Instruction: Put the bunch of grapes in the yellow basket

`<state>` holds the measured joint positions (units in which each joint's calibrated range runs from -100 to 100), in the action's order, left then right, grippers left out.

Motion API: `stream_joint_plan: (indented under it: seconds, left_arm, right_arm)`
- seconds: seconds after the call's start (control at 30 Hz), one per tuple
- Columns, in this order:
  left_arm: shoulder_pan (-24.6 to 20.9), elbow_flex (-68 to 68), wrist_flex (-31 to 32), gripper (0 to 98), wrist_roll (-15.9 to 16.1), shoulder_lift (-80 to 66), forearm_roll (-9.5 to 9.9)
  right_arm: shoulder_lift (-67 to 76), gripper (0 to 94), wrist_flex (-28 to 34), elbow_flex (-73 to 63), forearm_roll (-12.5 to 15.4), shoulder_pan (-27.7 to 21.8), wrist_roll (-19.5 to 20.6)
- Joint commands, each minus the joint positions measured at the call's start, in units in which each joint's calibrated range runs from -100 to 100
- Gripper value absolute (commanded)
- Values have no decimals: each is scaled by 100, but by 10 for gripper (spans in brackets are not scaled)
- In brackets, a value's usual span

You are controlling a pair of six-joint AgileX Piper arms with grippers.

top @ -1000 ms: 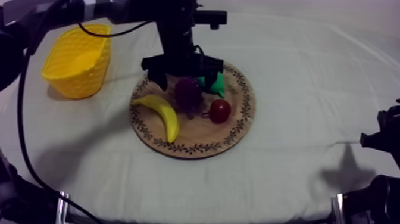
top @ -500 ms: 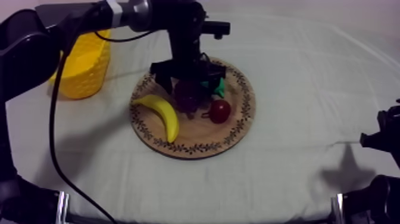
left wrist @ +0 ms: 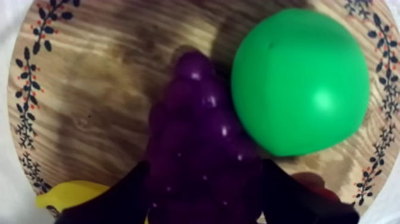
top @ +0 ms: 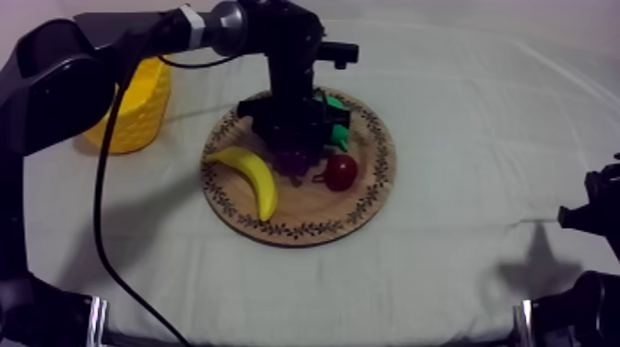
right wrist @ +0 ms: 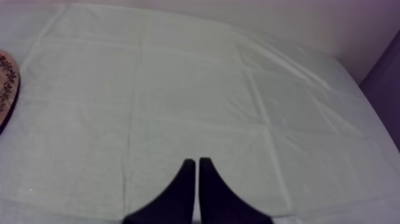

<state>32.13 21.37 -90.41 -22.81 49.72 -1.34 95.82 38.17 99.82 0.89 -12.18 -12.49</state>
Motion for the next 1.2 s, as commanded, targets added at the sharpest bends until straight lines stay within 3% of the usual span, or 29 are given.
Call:
stream_joint_plan:
  seconds: [0.0,0.33,0.77,0.93,1.17]
  left_arm:
    - [2,-35,46,538,16,-31,7]
    - [-36,-502,152,501,212,-889,47]
    - [-241,-54,-562,496,440,-2479,65]
    - [-616,-269,-623,496,601,-2796,91]
    - [-1557,-558,-598,491,942,-2936,199]
  right_arm:
    - [2,3,-3,-5,1,0,1]
    - [2,3,-3,-5,1,0,1]
    - [2,3,-3,-5,1,0,1]
    - [2,3,-3,-5,1,0,1]
    - [2,3,-3,-5,1,0,1]
